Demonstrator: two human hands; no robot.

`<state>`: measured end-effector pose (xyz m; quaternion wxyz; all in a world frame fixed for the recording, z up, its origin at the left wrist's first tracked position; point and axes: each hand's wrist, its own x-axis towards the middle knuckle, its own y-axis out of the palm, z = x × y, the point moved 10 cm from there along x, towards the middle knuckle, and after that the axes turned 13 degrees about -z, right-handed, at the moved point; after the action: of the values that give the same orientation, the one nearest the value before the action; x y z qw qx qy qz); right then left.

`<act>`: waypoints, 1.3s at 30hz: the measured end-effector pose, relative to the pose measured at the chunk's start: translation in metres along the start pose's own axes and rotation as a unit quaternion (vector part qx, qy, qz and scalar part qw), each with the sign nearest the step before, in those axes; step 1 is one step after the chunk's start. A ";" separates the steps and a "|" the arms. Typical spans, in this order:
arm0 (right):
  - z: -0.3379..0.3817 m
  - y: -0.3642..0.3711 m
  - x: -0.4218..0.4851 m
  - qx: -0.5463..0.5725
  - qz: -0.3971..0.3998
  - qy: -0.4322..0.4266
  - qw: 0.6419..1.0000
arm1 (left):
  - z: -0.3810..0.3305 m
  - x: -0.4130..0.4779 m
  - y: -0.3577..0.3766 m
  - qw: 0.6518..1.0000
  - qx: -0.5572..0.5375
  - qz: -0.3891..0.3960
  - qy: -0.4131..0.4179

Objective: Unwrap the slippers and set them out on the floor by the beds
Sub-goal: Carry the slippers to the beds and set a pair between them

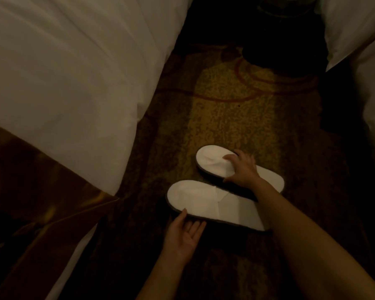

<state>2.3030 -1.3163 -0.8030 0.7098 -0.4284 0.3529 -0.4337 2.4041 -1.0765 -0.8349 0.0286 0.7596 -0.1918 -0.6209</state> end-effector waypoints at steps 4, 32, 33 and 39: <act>-0.006 0.014 0.006 -0.020 0.016 -0.007 1.000 | 0.003 -0.006 -0.005 1.000 -0.003 0.013 -0.019; 0.072 0.004 -0.120 -0.132 0.113 -0.226 0.958 | 0.004 -0.014 0.016 0.990 0.115 0.084 0.021; 0.069 0.001 -0.121 -0.128 0.113 -0.224 0.960 | 0.001 -0.015 0.019 0.987 0.129 0.086 0.030; 0.063 -0.019 -0.121 -0.134 0.042 -0.261 0.955 | -0.039 -0.013 0.023 0.988 0.118 0.065 0.081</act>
<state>2.3065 -1.1907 -0.7459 0.7308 -0.6026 0.2285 -0.2250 2.4332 -1.1015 -0.8079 -0.0057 0.7913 -0.3098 -0.5271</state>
